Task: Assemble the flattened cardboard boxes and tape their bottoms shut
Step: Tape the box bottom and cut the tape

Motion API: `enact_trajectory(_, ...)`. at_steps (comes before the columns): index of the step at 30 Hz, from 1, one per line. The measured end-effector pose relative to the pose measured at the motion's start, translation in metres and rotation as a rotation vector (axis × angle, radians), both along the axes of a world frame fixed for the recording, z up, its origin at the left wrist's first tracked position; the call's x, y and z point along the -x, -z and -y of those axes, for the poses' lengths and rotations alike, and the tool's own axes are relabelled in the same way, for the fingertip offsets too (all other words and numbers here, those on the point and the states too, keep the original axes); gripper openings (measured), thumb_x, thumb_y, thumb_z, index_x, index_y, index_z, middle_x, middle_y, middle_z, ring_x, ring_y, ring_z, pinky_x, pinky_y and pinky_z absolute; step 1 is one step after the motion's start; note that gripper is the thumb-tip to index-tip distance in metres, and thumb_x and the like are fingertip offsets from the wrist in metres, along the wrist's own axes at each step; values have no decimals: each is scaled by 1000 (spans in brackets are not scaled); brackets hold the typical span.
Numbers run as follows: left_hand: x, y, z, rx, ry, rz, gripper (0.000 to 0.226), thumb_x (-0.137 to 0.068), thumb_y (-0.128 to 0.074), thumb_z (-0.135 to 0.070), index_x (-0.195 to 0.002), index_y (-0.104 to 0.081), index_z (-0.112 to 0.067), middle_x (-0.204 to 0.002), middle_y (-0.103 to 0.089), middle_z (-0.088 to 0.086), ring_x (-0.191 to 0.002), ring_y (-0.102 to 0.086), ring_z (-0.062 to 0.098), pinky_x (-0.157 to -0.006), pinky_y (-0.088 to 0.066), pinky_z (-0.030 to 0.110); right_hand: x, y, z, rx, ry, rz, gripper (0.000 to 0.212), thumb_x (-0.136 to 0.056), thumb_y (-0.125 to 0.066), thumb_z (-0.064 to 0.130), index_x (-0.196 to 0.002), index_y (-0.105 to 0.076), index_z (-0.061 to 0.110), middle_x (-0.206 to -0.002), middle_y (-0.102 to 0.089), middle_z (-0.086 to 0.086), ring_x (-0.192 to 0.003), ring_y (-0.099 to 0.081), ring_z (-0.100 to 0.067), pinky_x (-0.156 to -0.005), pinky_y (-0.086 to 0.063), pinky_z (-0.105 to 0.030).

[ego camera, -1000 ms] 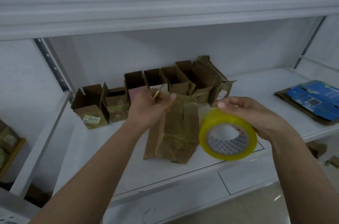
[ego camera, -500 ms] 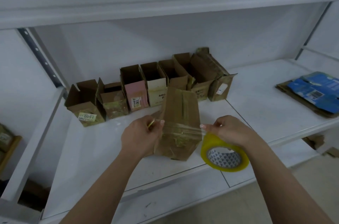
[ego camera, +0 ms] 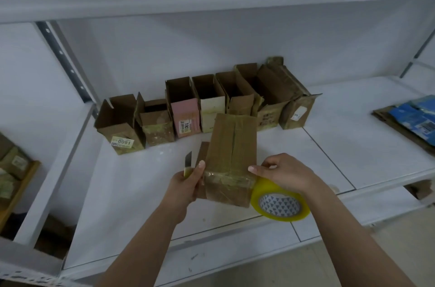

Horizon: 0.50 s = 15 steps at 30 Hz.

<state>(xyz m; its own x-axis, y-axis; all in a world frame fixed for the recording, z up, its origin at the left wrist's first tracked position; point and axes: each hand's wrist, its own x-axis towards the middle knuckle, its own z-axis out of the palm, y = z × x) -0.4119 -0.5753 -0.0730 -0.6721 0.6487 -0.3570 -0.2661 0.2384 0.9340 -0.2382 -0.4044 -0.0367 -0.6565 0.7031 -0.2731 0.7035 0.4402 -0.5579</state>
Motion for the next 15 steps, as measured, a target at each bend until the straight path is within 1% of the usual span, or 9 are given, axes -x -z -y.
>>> enact_trajectory(1, -2, 1, -1, -16, -8, 23, 46, -71, -66, -56, -64, -51, -13, -55, -47, -2, -48, -37, 12, -49, -29, 26, 0, 0, -1, 4, -2, -2, 57, -75, -53, 79, -85, -70, 26, -89, -70, 5, -87, -64, -13, -88, -51, -41)
enact_trajectory(2, -4, 1, -2, -29, -15, 30, 46, -72, -65, -56, -64, -50, -13, -54, -45, -2, -46, -36, 11, -47, -29, 25, 0, 0, -1, 10, 1, -6, 57, -75, -53, 79, -83, -70, 26, -86, -69, 5, -85, -64, -14, -87, -51, -42)
enact_trajectory(3, -6, 1, -3, -37, -19, 23, 46, -77, -63, -55, -64, -49, -13, -53, -44, -3, -45, -36, 10, -46, -29, 24, 0, 0, -1, 14, 1, -8, 56, -75, -53, 79, -81, -70, 26, -83, -69, 5, -83, -64, -14, -87, -52, -43)
enact_trajectory(6, -6, 5, -4, 16, 24, -87, 45, -91, -52, -51, -66, -48, -13, -50, -42, -5, -45, -36, 10, -46, -31, 23, 1, 1, -2, 7, -4, 2, 56, -75, -53, 79, -79, -69, 25, -82, -68, 5, -83, -64, -15, -86, -52, -42)
enact_trajectory(8, -5, 12, -1, 82, 98, -159, 47, -93, -45, -54, -68, -47, -14, -51, -41, -4, -46, -34, 11, -46, -30, 23, 0, 0, -2, 14, -1, 1, 56, -75, -53, 79, -75, -68, 25, -76, -66, 5, -80, -64, -16, -84, -51, -41)
enact_trajectory(9, -5, 15, 1, 97, 120, -158, 47, -93, -43, -55, -69, -45, -14, -51, -39, -4, -45, -33, 10, -45, -29, 23, 0, -1, -2, 21, 1, -4, 56, -75, -54, 78, -71, -66, 24, -71, -63, 5, -77, -63, -17, -81, -50, -40)
enact_trajectory(11, -7, 21, 1, 104, 129, -99, 48, -94, -41, -56, -69, -42, -14, -51, -35, -3, -42, -30, 10, -43, -26, 22, -2, -1, -2, 30, 2, -5, 54, -76, -55, 77, -66, -62, 24, -65, -59, 6, -72, -62, -17, -77, -48, -37)
enact_trajectory(15, -10, 25, -2, 56, 145, 53, 48, -93, -40, -58, -70, -38, -16, -51, -29, -4, -42, -23, 10, -40, -20, 21, -1, -1, -1, 39, 22, -15, 53, -76, -56, 76, -60, -58, 25, -58, -56, 7, -67, -59, -17, -75, -46, -37)
